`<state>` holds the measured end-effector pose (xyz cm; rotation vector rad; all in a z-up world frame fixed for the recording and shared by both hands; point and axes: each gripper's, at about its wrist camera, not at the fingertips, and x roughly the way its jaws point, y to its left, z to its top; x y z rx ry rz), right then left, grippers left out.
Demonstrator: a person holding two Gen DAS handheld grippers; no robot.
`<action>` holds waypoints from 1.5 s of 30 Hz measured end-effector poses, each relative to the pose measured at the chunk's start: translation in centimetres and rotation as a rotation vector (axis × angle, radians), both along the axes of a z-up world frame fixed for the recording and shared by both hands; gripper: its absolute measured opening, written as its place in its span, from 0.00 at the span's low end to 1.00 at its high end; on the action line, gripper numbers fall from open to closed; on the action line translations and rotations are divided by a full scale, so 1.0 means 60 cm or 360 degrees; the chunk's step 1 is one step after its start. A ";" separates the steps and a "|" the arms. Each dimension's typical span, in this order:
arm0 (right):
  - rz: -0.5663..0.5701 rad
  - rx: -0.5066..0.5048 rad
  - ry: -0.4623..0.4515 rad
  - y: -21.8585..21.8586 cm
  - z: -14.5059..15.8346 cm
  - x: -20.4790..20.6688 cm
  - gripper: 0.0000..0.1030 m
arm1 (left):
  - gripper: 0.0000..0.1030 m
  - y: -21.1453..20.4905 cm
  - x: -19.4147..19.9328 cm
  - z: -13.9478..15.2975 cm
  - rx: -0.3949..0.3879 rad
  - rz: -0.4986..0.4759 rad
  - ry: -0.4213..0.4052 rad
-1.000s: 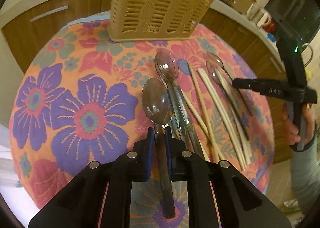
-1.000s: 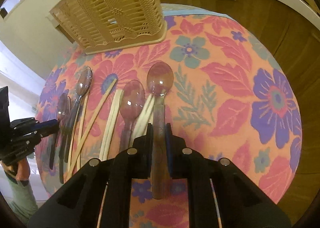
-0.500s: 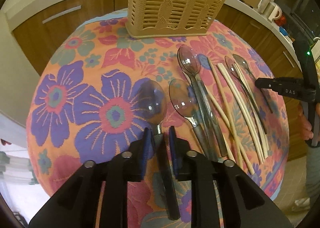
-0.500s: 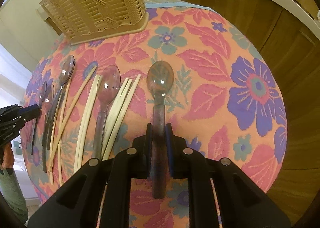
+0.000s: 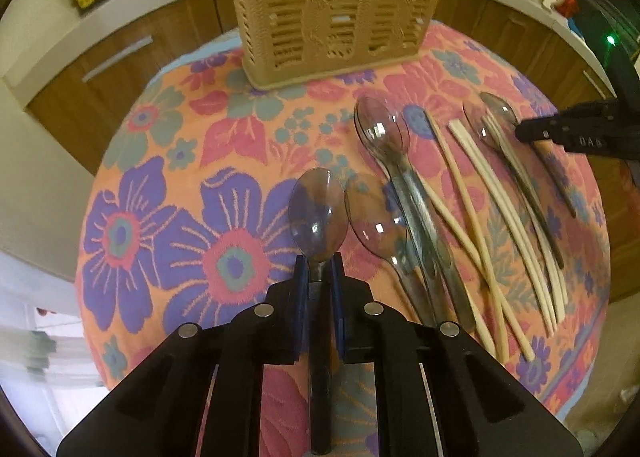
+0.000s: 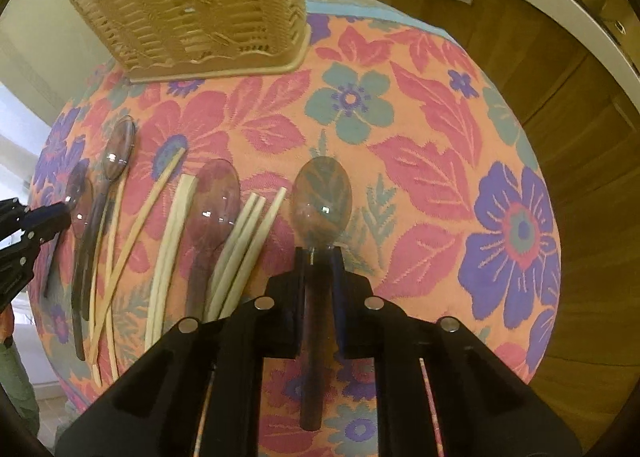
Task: Organize utensils
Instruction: 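Lift both spoons over the beige basket and open both grippers to drop them, then move both open grippers back down to the utensils on the cloth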
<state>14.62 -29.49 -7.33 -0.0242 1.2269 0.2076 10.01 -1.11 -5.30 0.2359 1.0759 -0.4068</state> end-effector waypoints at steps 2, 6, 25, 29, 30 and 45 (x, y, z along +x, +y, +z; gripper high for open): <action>0.0018 0.0045 -0.0063 0.003 0.020 -0.002 0.09 | 0.09 0.008 0.002 0.022 -0.0085 0.0029 -0.0069; 0.0070 0.0149 -0.0271 0.015 0.090 -0.001 0.09 | 0.09 0.026 0.013 0.108 -0.0314 0.0084 -0.0277; -0.0031 0.0395 -0.1338 0.057 0.320 0.158 0.09 | 0.09 -0.068 0.193 0.314 -0.0715 0.0176 -0.1086; -0.0075 0.0350 -0.1394 0.054 0.285 0.178 0.09 | 0.09 -0.061 0.216 0.283 -0.0752 0.0265 -0.1144; -0.0078 0.0340 -0.1391 0.056 0.276 0.183 0.09 | 0.09 -0.058 0.221 0.275 -0.0758 0.0283 -0.1148; -0.0069 0.0450 -0.1216 0.031 0.220 0.145 0.16 | 0.41 -0.019 0.202 0.224 -0.0815 0.0327 -0.1017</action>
